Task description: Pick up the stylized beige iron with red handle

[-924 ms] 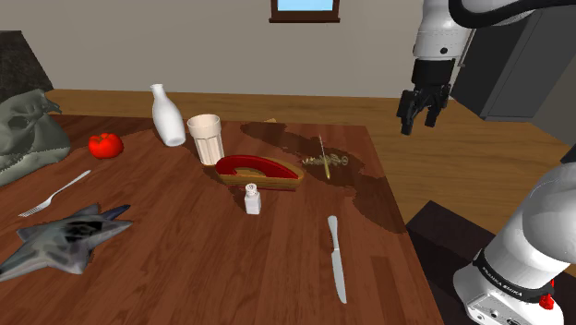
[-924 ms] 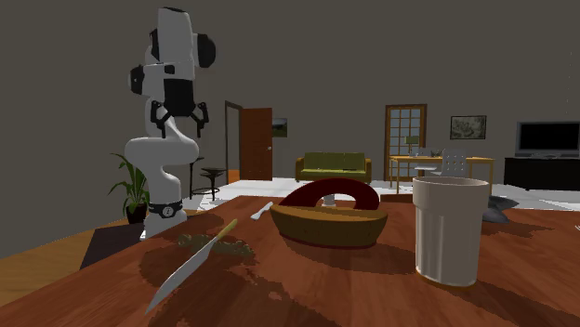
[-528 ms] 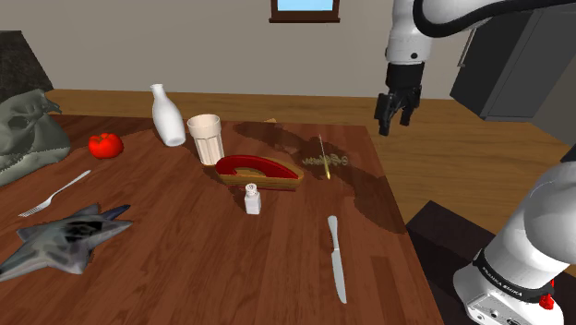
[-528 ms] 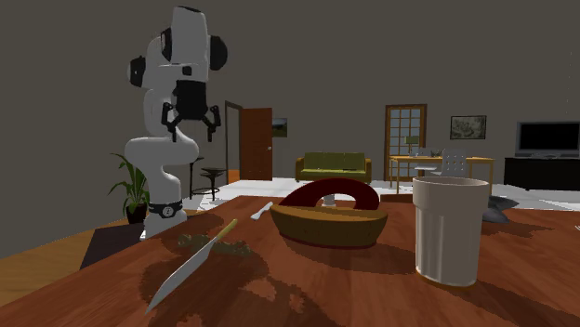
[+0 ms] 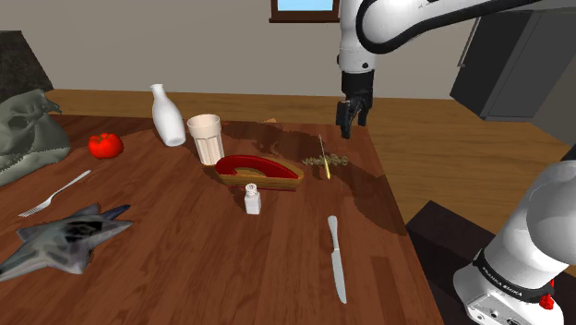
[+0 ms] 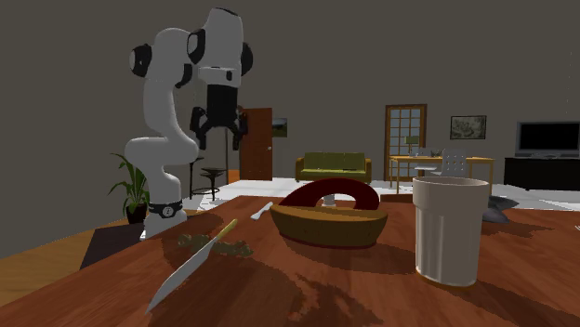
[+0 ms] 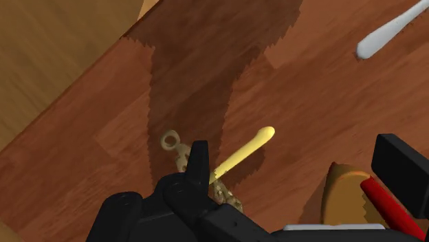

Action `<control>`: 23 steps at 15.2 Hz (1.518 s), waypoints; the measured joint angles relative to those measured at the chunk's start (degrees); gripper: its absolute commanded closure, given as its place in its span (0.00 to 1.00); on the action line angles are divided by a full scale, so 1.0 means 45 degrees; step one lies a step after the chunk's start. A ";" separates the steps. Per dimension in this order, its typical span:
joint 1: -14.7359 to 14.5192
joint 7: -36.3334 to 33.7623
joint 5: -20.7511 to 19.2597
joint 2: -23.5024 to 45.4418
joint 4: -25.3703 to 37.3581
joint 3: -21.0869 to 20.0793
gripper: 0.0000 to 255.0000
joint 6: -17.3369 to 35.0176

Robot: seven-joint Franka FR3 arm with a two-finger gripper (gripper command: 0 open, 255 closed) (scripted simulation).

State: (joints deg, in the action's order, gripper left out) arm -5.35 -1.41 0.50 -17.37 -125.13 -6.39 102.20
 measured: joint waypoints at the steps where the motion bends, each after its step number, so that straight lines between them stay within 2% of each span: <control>1: -0.0077 0.0161 -0.0101 0.0400 0.0313 -0.0088 0.00 0.0107; 8: -0.0777 0.0758 -0.1014 0.3634 0.3039 -0.0961 0.00 0.0702; 18: -0.2204 0.1588 -0.2893 0.7938 0.7535 -0.1931 0.00 0.0426; 21: -0.2587 0.1855 -0.3343 0.8842 0.8482 -0.2061 0.00 0.0352; 23: -0.2665 0.1814 -0.3440 0.9047 0.8459 -0.2074 0.00 0.0561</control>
State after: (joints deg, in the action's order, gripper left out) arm -17.34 6.75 -14.98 23.34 -87.06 -15.72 104.73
